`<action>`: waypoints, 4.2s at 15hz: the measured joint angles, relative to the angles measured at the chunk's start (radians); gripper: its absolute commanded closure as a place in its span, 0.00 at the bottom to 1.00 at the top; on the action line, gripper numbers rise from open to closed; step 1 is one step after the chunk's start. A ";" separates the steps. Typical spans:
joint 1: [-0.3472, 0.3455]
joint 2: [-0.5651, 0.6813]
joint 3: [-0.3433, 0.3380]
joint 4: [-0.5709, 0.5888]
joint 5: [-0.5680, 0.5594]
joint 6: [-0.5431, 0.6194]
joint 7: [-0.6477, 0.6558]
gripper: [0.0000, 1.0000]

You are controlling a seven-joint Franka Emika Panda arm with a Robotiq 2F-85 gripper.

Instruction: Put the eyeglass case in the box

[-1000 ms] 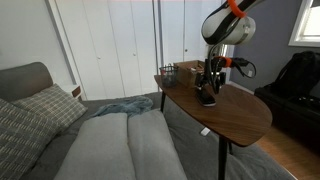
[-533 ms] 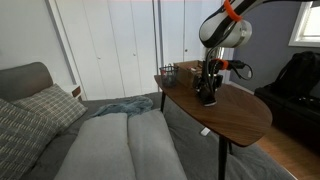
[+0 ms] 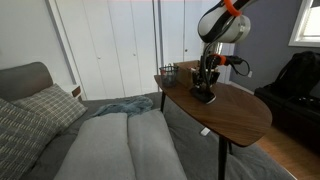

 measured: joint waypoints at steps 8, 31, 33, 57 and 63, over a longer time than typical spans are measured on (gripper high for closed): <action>0.002 -0.104 0.016 0.025 0.022 -0.007 -0.090 0.64; -0.051 -0.025 -0.012 -0.004 -0.049 -0.012 -0.241 0.00; -0.051 -0.025 -0.013 -0.004 -0.049 -0.012 -0.241 0.00; 0.016 0.068 0.060 -0.010 -0.227 0.127 0.159 0.54; 0.017 -0.011 0.078 -0.003 -0.111 0.232 0.016 0.54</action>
